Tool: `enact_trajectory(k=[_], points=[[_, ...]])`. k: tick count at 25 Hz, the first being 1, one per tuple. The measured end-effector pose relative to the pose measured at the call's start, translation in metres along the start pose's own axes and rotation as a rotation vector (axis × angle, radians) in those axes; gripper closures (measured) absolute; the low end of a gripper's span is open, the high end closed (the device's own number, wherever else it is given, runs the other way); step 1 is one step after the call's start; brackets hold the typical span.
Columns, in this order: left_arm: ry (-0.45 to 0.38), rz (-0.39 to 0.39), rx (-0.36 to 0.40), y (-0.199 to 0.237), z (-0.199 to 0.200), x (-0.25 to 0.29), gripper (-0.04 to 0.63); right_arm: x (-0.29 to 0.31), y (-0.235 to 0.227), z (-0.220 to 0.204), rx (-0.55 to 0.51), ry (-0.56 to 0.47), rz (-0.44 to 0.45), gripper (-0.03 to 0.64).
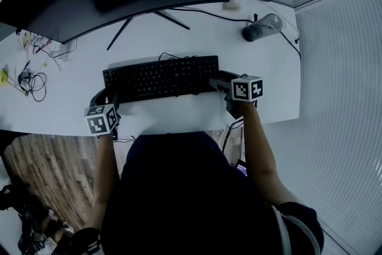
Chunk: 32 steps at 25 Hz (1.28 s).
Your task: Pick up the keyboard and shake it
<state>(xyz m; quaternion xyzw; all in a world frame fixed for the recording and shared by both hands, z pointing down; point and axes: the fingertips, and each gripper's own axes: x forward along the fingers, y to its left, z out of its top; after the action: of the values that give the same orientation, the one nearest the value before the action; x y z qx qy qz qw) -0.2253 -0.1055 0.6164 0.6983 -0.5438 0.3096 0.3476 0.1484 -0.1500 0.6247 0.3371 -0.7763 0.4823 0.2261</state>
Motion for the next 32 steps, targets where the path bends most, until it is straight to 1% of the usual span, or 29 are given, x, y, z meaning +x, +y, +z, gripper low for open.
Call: enact_trajectory(k=[2, 4, 6, 8, 9, 10, 12, 14, 17, 20, 21, 22, 25, 28, 29, 30, 32], points=[[-0.001, -0.001, 0.002, 0.0, 0.0, 0.0, 0.408, 0.001, 0.005, 0.002, 0.015, 0.004, 0.007, 0.336], [-0.001, -0.002, 0.001, 0.0, 0.0, 0.0, 0.408, -0.003, 0.008, 0.004, 0.057, -0.018, 0.031, 0.336], [-0.003, -0.008, -0.01, 0.001, -0.001, 0.0, 0.408, -0.016, 0.015, 0.013, 0.106, -0.077, 0.096, 0.348], [-0.008, -0.016, -0.025, 0.003, 0.0, -0.001, 0.408, -0.03, 0.023, 0.025, 0.165, -0.155, 0.185, 0.403], [-0.011, -0.019, -0.03, 0.004, 0.0, -0.001, 0.408, -0.035, 0.026, 0.031, 0.204, -0.189, 0.229, 0.408], [-0.013, -0.02, -0.033, 0.004, 0.001, -0.001, 0.408, -0.037, 0.028, 0.035, 0.246, -0.216, 0.269, 0.406], [-0.017, -0.014, -0.031, 0.005, 0.001, -0.001, 0.408, -0.037, 0.035, 0.042, 0.324, -0.247, 0.349, 0.336], [-0.016, -0.011, -0.03, 0.007, 0.001, -0.001, 0.408, -0.036, 0.039, 0.045, 0.386, -0.261, 0.411, 0.324], [-0.007, -0.029, -0.03, 0.009, 0.003, -0.002, 0.408, -0.037, 0.032, 0.044, 0.5, -0.28, 0.432, 0.324], [-0.004, -0.026, -0.024, 0.01, 0.001, -0.001, 0.408, -0.033, 0.027, 0.035, 0.554, -0.257, 0.431, 0.324], [-0.005, -0.026, -0.022, 0.011, 0.001, -0.001, 0.408, -0.034, 0.028, 0.033, 0.574, -0.262, 0.453, 0.325], [-0.007, -0.03, -0.024, 0.012, 0.001, -0.001, 0.408, -0.037, 0.029, 0.032, 0.601, -0.282, 0.493, 0.325], [-0.013, -0.054, -0.048, 0.014, 0.002, -0.002, 0.408, -0.054, 0.037, 0.039, 0.688, -0.382, 0.65, 0.328], [-0.02, -0.079, -0.076, 0.013, 0.003, -0.003, 0.409, -0.067, 0.04, 0.049, 0.775, -0.469, 0.774, 0.361], [-0.023, -0.085, -0.082, 0.012, 0.004, -0.003, 0.408, -0.068, 0.038, 0.051, 0.805, -0.491, 0.791, 0.376], [-0.025, -0.088, -0.085, 0.011, 0.004, -0.003, 0.41, -0.067, 0.035, 0.053, 0.824, -0.509, 0.787, 0.386], [-0.028, -0.088, -0.081, 0.01, 0.004, -0.002, 0.41, -0.065, 0.028, 0.054, 0.836, -0.544, 0.729, 0.387]])
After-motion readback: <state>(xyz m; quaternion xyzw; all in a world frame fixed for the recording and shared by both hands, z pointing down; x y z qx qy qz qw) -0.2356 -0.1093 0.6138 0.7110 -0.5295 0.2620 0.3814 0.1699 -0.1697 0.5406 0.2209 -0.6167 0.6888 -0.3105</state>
